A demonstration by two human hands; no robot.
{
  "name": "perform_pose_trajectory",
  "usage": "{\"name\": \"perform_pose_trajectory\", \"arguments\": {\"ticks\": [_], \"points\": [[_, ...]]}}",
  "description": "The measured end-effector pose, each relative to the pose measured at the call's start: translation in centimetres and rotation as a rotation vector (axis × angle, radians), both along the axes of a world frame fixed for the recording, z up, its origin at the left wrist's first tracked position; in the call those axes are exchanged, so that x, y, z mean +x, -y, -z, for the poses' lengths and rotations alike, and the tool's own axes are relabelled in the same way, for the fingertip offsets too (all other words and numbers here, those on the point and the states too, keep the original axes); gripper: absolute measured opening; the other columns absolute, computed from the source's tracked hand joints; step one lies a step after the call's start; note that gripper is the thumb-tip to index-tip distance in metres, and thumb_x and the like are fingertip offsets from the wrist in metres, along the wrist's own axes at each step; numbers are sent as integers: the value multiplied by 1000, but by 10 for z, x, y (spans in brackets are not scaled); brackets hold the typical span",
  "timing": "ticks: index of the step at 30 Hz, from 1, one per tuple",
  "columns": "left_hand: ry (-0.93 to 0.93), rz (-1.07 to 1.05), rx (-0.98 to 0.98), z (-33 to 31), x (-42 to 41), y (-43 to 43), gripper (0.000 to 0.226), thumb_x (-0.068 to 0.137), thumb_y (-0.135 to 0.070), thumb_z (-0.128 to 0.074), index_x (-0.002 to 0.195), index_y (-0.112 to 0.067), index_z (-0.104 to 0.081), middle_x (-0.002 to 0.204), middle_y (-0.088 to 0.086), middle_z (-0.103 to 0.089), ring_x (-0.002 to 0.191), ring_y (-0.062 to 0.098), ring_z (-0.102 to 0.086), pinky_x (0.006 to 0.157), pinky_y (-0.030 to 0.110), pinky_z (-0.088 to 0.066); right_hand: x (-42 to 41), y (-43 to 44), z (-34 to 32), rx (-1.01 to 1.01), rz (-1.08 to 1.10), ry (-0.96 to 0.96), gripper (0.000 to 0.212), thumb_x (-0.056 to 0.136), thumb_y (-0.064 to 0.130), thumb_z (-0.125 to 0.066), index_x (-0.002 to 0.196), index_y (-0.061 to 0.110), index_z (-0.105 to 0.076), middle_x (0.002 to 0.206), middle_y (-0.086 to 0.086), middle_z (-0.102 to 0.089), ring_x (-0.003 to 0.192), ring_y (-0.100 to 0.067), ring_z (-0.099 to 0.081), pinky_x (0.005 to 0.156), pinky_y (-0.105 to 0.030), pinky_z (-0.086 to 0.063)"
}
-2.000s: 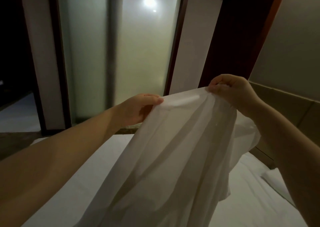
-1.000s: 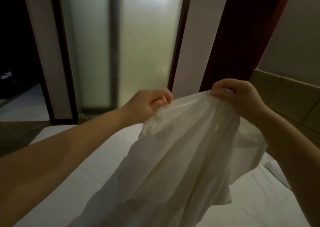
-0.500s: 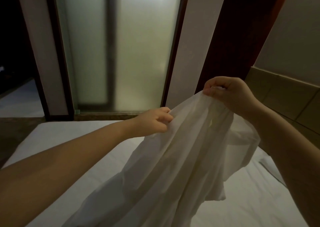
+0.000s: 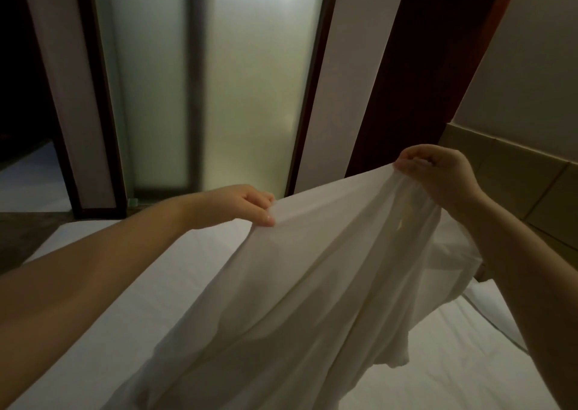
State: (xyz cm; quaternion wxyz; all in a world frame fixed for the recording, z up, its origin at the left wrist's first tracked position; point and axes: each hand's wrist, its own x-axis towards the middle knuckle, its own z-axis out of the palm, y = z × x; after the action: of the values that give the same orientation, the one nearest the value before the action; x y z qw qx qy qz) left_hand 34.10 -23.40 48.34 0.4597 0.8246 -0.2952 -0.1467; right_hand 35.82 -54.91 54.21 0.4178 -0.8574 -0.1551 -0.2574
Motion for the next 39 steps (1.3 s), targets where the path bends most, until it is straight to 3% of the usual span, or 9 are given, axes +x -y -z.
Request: {"name": "perform_pose_trajectory", "arguments": {"ticks": [3, 7, 12, 16, 22, 25, 27, 34, 39], "points": [[-12, 51, 12, -3, -1, -7, 19, 65, -45, -63, 56, -30, -70, 80, -21, -57, 85, 4, -58, 84, 23, -42, 6, 13, -6, 44, 57, 48, 12, 87, 13, -66, 83, 24, -65, 78, 9, -59, 73, -7, -55, 61, -11, -47], [-21, 59, -71, 3, 0, -21, 38, 59, -53, -77, 70, -17, -76, 100, -8, -63, 102, 14, -61, 90, 25, -46, 16, 35, -15, 84, 174, 79, 9, 86, 15, -67, 94, 19, -67, 77, 9, -57, 69, -6, -52, 53, -2, -43], [-93, -75, -291, -12, -1, -34, 71, 47, -51, -87, 85, 7, -69, 86, 4, -60, 81, 15, -63, 71, 21, -52, 29, 67, -23, 161, 280, 87, 20, 84, 17, -69, 104, 14, -68, 77, 6, -58, 67, -3, -52, 52, -1, -41], [26, -191, -198, -30, -1, -32, 92, 47, -65, -80, 94, 12, -63, 83, 14, -60, 76, 21, -57, 72, 27, -48, 40, 73, -28, 172, 330, 71, 23, 85, 19, -69, 106, 9, -69, 94, -6, -61, 83, -17, -55, 54, -2, -42], [215, -386, -138, -46, -8, -14, 32, 77, -50, -59, 73, -21, -70, 68, -3, -60, 64, 10, -56, 68, 30, -45, 33, 36, -20, 89, 230, -25, 21, 89, 16, -64, 108, 9, -67, 102, -6, -62, 92, -19, -56, 79, -29, -44], [361, -392, -106, -56, -16, 17, 43, 76, -45, -54, 71, -2, -61, 64, -2, -50, 58, 5, -45, 61, 20, -37, 14, -15, -15, 110, -75, -49, 30, 85, 12, -66, 115, 11, -63, 104, -5, -64, 85, -3, -62, 82, -19, -49], [397, -350, -70, -64, -21, 42, 29, 82, -31, -55, 60, -12, -55, 54, -12, -47, 52, 0, -41, 54, 15, -34, -6, -54, -10, 73, -372, -129, 27, 84, 10, -67, 110, 15, -64, 99, -4, -66, 75, 8, -62, 78, -9, -48], [182, -329, -155, -72, -29, 57, 20, 77, -30, -54, 77, -13, -66, 70, -4, -61, 66, 7, -55, 62, 21, -43, -15, -82, 2, 125, -544, -268, 12, 82, 23, -71, 74, 21, -61, 58, 11, -56, 56, -3, -51, 58, -20, -42], [-101, -311, -261, -71, -36, 46, 23, 74, -25, -59, 82, -4, -58, 79, 9, -55, 70, 16, -52, 66, 27, -46, -12, -77, -22, 190, -610, -226, 17, 81, 16, -70, 71, 17, -56, 71, -12, -49, 65, -19, -44, 60, -27, -39]]}}
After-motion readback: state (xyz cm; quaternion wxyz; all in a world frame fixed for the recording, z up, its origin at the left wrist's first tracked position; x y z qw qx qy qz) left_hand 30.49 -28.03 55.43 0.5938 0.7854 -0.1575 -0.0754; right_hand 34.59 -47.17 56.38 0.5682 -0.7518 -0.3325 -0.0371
